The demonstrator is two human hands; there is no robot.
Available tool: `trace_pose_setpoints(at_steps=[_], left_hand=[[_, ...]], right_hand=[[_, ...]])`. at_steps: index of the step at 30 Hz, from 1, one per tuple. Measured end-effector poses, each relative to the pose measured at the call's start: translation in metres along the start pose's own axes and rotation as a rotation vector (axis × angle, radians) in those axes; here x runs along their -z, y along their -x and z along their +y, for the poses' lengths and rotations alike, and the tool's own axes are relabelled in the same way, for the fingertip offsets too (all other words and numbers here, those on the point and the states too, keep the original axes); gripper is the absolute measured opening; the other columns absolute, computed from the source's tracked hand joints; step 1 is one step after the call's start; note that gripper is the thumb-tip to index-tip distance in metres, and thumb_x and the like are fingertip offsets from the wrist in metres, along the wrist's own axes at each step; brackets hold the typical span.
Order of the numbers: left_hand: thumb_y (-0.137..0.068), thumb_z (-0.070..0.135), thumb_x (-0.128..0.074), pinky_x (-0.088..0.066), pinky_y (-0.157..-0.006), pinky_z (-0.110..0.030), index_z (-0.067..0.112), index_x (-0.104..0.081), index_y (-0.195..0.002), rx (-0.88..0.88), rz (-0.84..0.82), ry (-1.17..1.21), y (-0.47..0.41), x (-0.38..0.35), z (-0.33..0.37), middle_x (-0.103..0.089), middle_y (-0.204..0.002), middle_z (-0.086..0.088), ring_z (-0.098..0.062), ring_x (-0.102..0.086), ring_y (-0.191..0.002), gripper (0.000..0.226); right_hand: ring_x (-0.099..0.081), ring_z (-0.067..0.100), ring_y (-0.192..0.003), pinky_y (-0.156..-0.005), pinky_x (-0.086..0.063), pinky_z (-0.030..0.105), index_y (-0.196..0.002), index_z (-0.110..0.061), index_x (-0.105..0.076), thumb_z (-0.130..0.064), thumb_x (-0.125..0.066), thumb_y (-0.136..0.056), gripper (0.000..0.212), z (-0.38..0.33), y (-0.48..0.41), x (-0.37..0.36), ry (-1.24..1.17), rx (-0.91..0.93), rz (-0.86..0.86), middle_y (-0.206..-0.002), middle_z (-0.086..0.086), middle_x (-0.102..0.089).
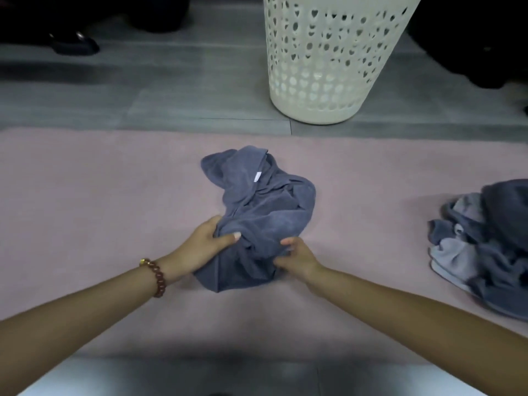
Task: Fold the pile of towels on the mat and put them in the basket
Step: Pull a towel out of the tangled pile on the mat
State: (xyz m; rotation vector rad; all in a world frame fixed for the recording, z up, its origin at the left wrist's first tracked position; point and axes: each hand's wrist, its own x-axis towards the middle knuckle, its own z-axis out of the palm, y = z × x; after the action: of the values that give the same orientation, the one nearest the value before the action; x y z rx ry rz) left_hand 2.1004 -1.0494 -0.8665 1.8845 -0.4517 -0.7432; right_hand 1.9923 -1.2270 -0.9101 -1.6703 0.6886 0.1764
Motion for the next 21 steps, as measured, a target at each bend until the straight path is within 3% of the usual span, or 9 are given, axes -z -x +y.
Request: trace_pose_setpoints(at_steps=[2,5,7,9,11,13,17,19,21], left_hand=[[-0.072,0.035,-0.063,-0.047,-0.076,-0.018,0.013,-0.055,-0.097,-0.039,0.116,0.086,-0.002,0.002,0.019,-0.064,-0.095,0.001,-0.005,-0.060,-0.084,0.033],[-0.083,0.027,-0.067,-0.047,-0.074,-0.023,0.013,-0.058,-0.097,0.016,0.248,0.242,-0.005,0.007,0.039,-0.065,-0.096,-0.004,-0.015,-0.061,-0.086,0.022],[-0.090,0.022,-0.059,-0.047,-0.065,-0.018,0.013,-0.059,-0.090,0.012,0.277,0.217,-0.006,0.009,0.047,-0.064,-0.086,-0.003,-0.012,-0.060,-0.075,0.010],[-0.092,0.023,-0.056,-0.041,-0.048,-0.013,0.015,-0.056,-0.079,0.002,0.273,0.197,-0.007,0.009,0.052,-0.058,-0.068,0.002,-0.005,-0.052,-0.055,0.016],[-0.094,0.021,-0.054,-0.027,-0.036,-0.014,0.016,-0.050,-0.079,0.043,0.225,0.255,-0.006,0.008,0.054,-0.047,-0.051,0.008,-0.002,-0.035,-0.037,0.016],[-0.095,0.016,-0.052,-0.022,-0.034,-0.012,0.015,-0.048,-0.085,0.094,0.201,0.315,-0.005,0.004,0.052,-0.043,-0.048,0.009,-0.002,-0.029,-0.035,0.010],[-0.090,0.017,-0.059,-0.035,-0.053,-0.019,0.017,-0.048,-0.087,0.045,0.183,0.088,0.003,-0.015,0.033,-0.053,-0.075,-0.001,-0.009,-0.047,-0.059,0.012],[-0.076,0.029,-0.068,-0.039,-0.061,-0.011,0.024,-0.050,-0.087,-0.096,0.014,-0.119,0.012,-0.030,0.011,-0.053,-0.084,0.001,-0.006,-0.051,-0.071,0.022],[-0.067,0.046,-0.061,-0.038,-0.077,-0.006,0.035,-0.051,-0.089,-0.264,-0.198,-0.430,0.020,-0.046,-0.011,-0.051,-0.097,0.006,-0.003,-0.048,-0.089,0.027]], right_hand=[[-0.046,0.009,-0.055,-0.052,-0.041,0.020,-0.067,-0.020,-0.045,0.001,-0.049,-0.089,0.031,-0.022,0.004,0.017,-0.098,0.009,0.077,-0.063,0.000,-0.048],[-0.046,0.015,-0.058,-0.052,-0.042,0.026,-0.072,-0.020,-0.044,-0.006,-0.040,-0.095,0.027,-0.056,0.013,0.057,-0.450,0.048,0.220,-0.068,0.002,-0.046],[-0.050,0.016,-0.057,-0.047,-0.042,0.027,-0.078,-0.018,-0.051,-0.007,-0.041,-0.095,0.022,-0.077,0.024,0.089,-0.533,0.083,0.279,-0.069,0.002,-0.054],[-0.053,0.019,-0.052,-0.040,-0.044,0.024,-0.075,-0.011,-0.058,-0.007,-0.049,-0.091,0.019,-0.092,0.036,0.120,-0.397,0.103,0.307,-0.059,0.003,-0.060],[-0.058,0.020,-0.056,-0.048,-0.048,0.023,-0.072,-0.004,-0.064,-0.008,-0.058,-0.086,0.016,-0.097,0.042,0.147,-0.153,0.046,0.316,-0.056,0.004,-0.064],[-0.060,0.020,-0.064,-0.057,-0.051,0.026,-0.080,-0.003,-0.064,-0.020,-0.062,-0.085,0.017,-0.090,0.044,0.166,-0.133,-0.068,0.265,-0.067,0.006,-0.064],[-0.064,0.019,-0.083,-0.067,-0.057,0.025,-0.092,-0.016,-0.054,-0.027,-0.069,-0.077,0.024,-0.053,0.039,0.174,-0.547,-0.112,-0.022,-0.092,0.003,-0.055],[-0.056,0.016,-0.108,-0.082,-0.048,0.024,-0.118,-0.026,-0.049,-0.010,-0.059,-0.086,0.037,-0.021,0.034,0.170,-0.225,-0.040,-0.060,-0.118,-0.001,-0.052],[-0.044,0.023,-0.124,-0.095,-0.036,0.022,-0.134,-0.015,-0.046,0.004,-0.055,-0.086,0.052,0.015,0.024,0.170,0.355,0.086,0.020,-0.135,0.009,-0.045]])
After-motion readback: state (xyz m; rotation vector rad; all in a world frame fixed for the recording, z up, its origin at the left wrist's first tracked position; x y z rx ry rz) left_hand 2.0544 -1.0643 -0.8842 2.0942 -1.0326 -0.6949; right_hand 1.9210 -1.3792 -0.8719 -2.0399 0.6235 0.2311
